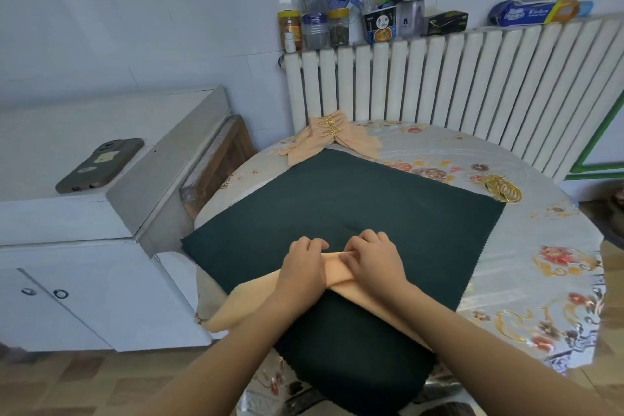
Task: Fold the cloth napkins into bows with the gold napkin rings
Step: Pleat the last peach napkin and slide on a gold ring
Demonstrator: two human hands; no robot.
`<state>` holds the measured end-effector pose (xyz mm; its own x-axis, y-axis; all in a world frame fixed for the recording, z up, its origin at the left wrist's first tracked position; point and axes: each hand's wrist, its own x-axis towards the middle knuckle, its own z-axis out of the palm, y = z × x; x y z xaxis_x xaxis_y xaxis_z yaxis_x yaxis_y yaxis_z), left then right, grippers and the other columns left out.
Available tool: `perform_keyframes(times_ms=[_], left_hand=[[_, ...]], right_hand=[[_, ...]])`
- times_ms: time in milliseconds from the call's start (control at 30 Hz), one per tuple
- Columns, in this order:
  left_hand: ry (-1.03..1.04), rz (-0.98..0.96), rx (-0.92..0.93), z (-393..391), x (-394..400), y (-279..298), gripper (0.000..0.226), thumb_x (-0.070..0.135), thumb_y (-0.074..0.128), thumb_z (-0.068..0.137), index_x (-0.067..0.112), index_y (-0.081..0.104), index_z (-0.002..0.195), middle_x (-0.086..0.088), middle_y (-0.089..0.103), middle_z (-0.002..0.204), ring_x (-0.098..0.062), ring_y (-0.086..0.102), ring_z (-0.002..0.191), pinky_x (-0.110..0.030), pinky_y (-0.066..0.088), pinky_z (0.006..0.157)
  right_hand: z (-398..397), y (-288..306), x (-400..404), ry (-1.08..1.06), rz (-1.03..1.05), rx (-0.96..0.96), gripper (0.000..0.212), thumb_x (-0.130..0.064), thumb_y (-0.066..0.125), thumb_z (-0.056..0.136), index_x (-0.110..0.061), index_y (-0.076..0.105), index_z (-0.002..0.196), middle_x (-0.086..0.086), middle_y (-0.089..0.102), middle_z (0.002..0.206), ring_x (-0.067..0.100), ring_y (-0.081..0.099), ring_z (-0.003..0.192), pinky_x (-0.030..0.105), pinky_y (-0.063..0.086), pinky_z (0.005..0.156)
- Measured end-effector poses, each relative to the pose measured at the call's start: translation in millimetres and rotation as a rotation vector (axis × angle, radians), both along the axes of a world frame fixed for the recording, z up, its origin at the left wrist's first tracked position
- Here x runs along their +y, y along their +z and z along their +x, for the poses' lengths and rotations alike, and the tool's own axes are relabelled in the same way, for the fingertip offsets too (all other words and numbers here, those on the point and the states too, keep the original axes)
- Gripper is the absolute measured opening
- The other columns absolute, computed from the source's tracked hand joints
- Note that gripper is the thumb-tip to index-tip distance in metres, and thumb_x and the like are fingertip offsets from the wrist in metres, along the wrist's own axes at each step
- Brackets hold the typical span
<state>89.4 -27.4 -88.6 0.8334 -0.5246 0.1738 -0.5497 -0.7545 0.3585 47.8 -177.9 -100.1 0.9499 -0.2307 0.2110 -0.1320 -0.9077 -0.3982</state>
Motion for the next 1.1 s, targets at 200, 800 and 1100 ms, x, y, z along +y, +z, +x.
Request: perform_keyframes(times_ms=[200, 800, 1100], left_hand=[[-0.392, 0.165, -0.059, 2.2, 19.1, -16.4, 0.07, 0.052, 0.004, 0.089, 0.02, 0.026, 0.148, 0.003, 0.024, 0.155, -0.011, 0.018, 0.142, -0.022, 0.0, 0.116], [-0.494, 0.259, -0.032, 14.6, 25.1, -14.7, 0.055, 0.06, 0.001, 0.09, 0.043, -0.006, 0.143, 0.008, 0.005, 0.158, -0.01, 0.006, 0.144, -0.022, -0.003, 0.115], [-0.475, 0.127, -0.001, 19.2, 22.4, -9.1, 0.055, 0.037, 0.028, 0.097, 0.034, 0.003, 0.146, 0.007, 0.033, 0.151, -0.012, 0.029, 0.138, -0.017, 0.013, 0.112]], right_hand=[[-11.4, -4.4, 3.6, 0.06, -0.126, -0.387, 0.022, -0.034, 0.044, 0.083, -0.023, 0.062, 0.078, -0.006, 0.058, 0.081, 0.017, 0.05, 0.077, 0.032, 0.045, 0.068], [-37.4, -14.0, -37.7, 0.551, -0.277, -0.496, 0.018, -0.026, 0.053, 0.084, -0.014, 0.061, 0.075, 0.0, 0.068, 0.097, 0.02, 0.065, 0.085, 0.028, 0.054, 0.072], [-22.8, -14.2, -26.3, 0.55, -0.208, -0.452, 0.018, -0.033, 0.054, 0.085, -0.022, 0.068, 0.091, -0.006, 0.068, 0.092, 0.016, 0.064, 0.076, 0.028, 0.054, 0.064]])
